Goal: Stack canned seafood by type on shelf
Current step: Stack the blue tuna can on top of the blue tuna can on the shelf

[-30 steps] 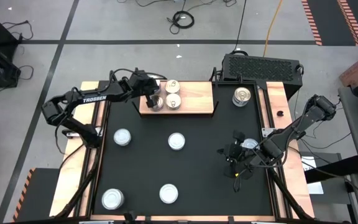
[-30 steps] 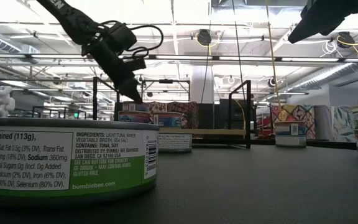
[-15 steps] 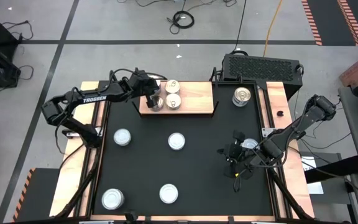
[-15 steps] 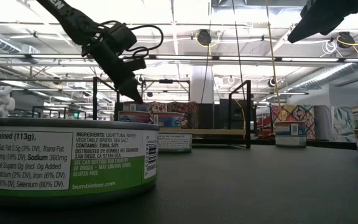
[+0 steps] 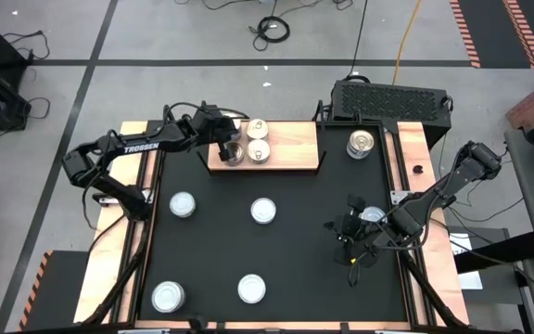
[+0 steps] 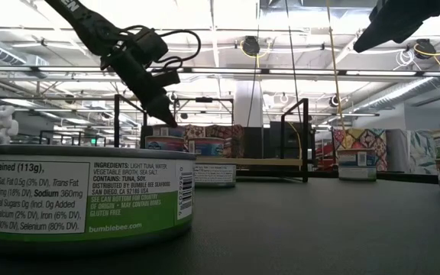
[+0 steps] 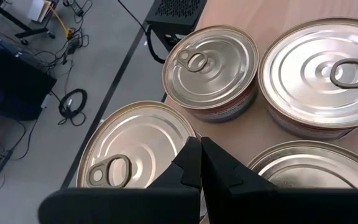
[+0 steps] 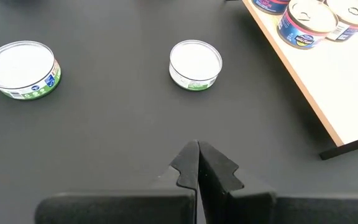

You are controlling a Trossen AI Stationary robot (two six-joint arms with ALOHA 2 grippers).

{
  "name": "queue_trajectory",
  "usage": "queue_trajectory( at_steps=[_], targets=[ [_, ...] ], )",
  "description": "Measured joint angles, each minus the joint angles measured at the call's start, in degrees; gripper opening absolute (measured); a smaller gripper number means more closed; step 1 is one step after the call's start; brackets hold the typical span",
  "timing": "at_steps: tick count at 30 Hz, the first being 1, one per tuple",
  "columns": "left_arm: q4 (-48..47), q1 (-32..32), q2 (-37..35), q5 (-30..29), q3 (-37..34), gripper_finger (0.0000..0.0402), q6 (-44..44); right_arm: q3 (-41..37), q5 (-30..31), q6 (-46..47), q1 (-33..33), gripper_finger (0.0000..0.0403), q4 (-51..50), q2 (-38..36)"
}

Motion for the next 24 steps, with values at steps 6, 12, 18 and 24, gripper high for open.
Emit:
queue_trajectory(
  at_steps=[6,12,18,24],
  targets=[
    [0.18,-0.04,0.07,0.89,0.00,0.0000,0.71,-0.01,-0.01,0.00,0.02,0.0000,0.00,0.02],
    [0.18,-0.02,0.07,0.92,0.00,0.0000,0.75,0.00,0.00,0.00,0.01,0.0000,0.00,0.02],
    [0.13,-0.03,0.07,0.90,0.00,0.0015,0.73,-0.02,-0.01,0.00,0.02,0.0000,0.00,0.02],
    [0.16,-0.02,0.07,0.90,0.00,0.0052,0.73,-0.02,0.00,0.00,0.00,0.0000,0.00,0.02]
  ],
)
